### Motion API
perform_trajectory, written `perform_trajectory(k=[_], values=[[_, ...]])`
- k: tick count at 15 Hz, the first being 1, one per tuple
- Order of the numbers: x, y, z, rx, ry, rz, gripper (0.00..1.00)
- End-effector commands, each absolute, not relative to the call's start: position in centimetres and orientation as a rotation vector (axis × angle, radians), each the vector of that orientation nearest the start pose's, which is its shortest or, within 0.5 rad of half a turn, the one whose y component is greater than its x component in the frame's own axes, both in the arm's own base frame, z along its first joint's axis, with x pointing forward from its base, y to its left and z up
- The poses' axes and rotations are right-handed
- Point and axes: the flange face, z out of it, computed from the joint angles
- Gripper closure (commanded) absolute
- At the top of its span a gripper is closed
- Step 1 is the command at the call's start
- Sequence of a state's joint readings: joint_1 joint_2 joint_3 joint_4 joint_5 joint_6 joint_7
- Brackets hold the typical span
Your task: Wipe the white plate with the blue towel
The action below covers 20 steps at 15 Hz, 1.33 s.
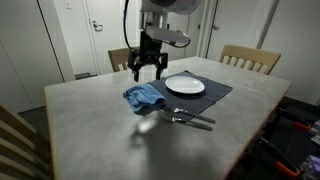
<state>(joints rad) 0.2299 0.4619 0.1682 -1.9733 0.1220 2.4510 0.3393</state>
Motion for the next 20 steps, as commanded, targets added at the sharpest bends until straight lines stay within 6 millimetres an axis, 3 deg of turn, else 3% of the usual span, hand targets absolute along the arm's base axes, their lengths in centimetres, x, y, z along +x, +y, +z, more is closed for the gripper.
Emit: perform_trajectory(k=[1, 3, 7, 9, 14, 20], values=[[60.0, 24.4, 19.2, -2.985, 0.01, 0.117, 0.0], [61.2, 24.9, 17.8, -3.002, 0.0, 0.076, 0.0], [63.8, 24.8, 17.9, -3.059, -0.009, -0.071, 0.0], [64.5, 24.1, 17.6, -3.118, -0.035, -0.05, 0.0], [64.2, 22.0, 15.2, -3.174, -0.001, 0.163, 0.0], [63.7, 21.9, 13.3, -3.169, 0.011, 0.296, 0.0]])
